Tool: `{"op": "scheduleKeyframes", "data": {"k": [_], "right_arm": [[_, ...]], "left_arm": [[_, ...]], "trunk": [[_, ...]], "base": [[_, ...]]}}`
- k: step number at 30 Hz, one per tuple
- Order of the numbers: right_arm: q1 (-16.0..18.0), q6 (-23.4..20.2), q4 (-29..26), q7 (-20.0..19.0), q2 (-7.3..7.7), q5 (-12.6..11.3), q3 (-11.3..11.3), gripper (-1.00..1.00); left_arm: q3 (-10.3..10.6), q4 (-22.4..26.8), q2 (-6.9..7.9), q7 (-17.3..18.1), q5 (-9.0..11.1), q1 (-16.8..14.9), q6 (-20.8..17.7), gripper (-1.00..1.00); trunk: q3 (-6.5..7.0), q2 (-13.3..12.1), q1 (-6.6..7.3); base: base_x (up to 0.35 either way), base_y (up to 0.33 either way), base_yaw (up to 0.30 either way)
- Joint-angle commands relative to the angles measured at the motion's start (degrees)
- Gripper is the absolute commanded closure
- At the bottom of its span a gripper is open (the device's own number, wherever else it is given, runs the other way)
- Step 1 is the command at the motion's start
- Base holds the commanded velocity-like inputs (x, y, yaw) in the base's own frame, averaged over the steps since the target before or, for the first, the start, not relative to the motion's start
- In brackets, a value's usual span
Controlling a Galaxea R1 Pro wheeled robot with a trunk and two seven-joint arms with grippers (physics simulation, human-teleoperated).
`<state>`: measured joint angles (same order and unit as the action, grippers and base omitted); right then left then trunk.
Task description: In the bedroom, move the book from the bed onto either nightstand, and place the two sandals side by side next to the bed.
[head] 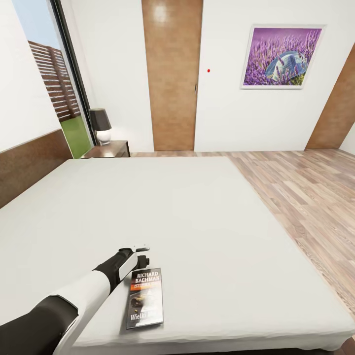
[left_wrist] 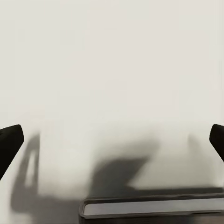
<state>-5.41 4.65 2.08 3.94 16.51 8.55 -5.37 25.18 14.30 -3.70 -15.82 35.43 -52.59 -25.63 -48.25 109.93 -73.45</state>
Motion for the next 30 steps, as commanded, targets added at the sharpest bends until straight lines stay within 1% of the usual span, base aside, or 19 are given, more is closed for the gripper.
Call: {"op": "scheduleKeyframes", "data": {"k": [1, 12, 21, 28, 30], "right_arm": [[0.0, 0.3, 0.1, 0.2, 0.05, 0.6, -0.5, -1.00], [-1.0, 0.3, 0.2, 0.4, 0.33, 0.5, -0.6, -1.00], [-1.1, 0.2, 0.2, 3.5, 0.03, 0.6, -0.5, -1.00], [-1.2, 0.1, 0.2, 4.3, -0.11, 0.6, -0.5, -1.00], [-1.2, 0.1, 0.2, 4.4, -0.12, 0.6, -0.5, -1.00]], "left_arm": [[0.4, 0.1, 0.02, -0.4, 0.6, 0.0, -0.2, -1.00], [0.5, 0.1, 0.01, -0.5, 0.6, 0.0, -0.2, -1.00], [0.5, 0.1, 0.01, -0.5, 0.6, 0.0, -0.1, -1.00], [0.5, 0.1, 0.00, -0.5, 0.6, 0.0, -0.2, -1.00], [0.5, 0.1, 0.00, -0.5, 0.6, 0.0, -0.1, -1.00]], "trunk": [[-0.04, 0.0, 0.00], [-0.04, 0.0, 0.00], [-0.04, 0.0, 0.00], [-1.29, 2.8, -1.53], [-1.29, 2.8, -1.53]], "base": [[0.000, 0.000, 0.000], [0.000, 0.000, 0.000], [0.000, 0.000, 0.000], [0.000, 0.000, 0.000], [0.000, 0.000, 0.000]]}}
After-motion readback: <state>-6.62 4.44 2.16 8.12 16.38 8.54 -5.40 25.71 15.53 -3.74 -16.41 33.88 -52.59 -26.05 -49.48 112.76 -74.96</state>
